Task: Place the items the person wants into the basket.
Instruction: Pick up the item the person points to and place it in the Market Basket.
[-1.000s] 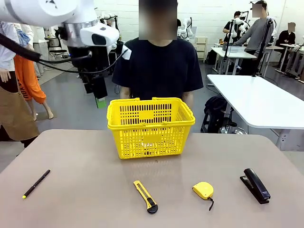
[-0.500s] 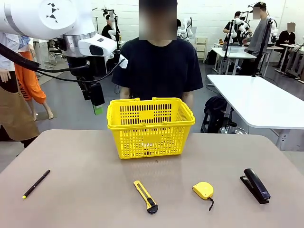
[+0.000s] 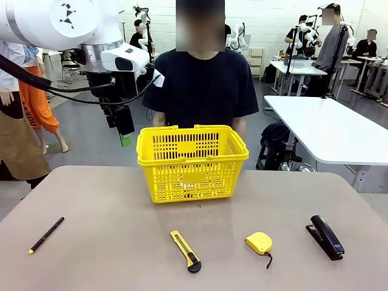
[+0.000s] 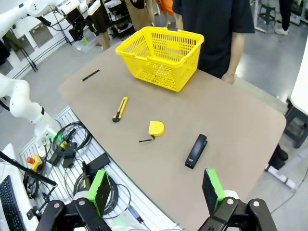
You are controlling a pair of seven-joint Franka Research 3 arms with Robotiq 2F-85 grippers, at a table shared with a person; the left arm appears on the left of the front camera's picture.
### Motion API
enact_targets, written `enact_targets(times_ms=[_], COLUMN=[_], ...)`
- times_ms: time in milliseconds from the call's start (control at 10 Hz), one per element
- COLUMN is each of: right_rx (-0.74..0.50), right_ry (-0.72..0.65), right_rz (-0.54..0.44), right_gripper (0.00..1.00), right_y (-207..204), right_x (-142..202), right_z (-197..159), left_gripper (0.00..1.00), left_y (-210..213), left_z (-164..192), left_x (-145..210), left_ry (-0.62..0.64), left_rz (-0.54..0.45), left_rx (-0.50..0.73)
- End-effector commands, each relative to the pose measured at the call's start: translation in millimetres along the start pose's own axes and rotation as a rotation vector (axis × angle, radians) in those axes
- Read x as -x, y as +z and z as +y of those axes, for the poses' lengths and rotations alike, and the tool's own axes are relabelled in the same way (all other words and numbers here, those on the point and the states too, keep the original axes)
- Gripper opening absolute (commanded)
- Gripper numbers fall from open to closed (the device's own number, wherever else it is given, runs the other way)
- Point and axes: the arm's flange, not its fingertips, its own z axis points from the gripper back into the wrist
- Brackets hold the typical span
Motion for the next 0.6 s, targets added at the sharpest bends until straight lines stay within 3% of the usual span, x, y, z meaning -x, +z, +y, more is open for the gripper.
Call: enact_targets(times_ms=[0, 100, 200, 300, 500], right_rx=[-0.005, -0.005, -0.005, -0.005, -0.005], right_ry=[0.002, 0.002, 0.002, 0.002, 0.002], right_rz=[-0.002, -0.002, -0.002, -0.002, -0.002], right_gripper=[1.00, 1.00, 1.00, 1.00, 1.00], right_y=[0, 0, 0, 0, 0], right_x=[1, 1, 1, 1, 1], right_z=[0, 0, 0, 0, 0], left_gripper=[1.00, 1.00, 1.00, 1.00, 1.00], left_y=[2, 0, 32, 61, 100], left_z=[-1, 0, 26, 47, 69], left_x=[2, 0, 29, 71, 173], left_ry=[0.011, 0.000, -0.084, -0.107, -0.115], left_rz=[-0.002, 0.000, -0.066, -0.133, -0.338], left_rx=[-0.004, 0.000, 0.125, 0.239, 0.333])
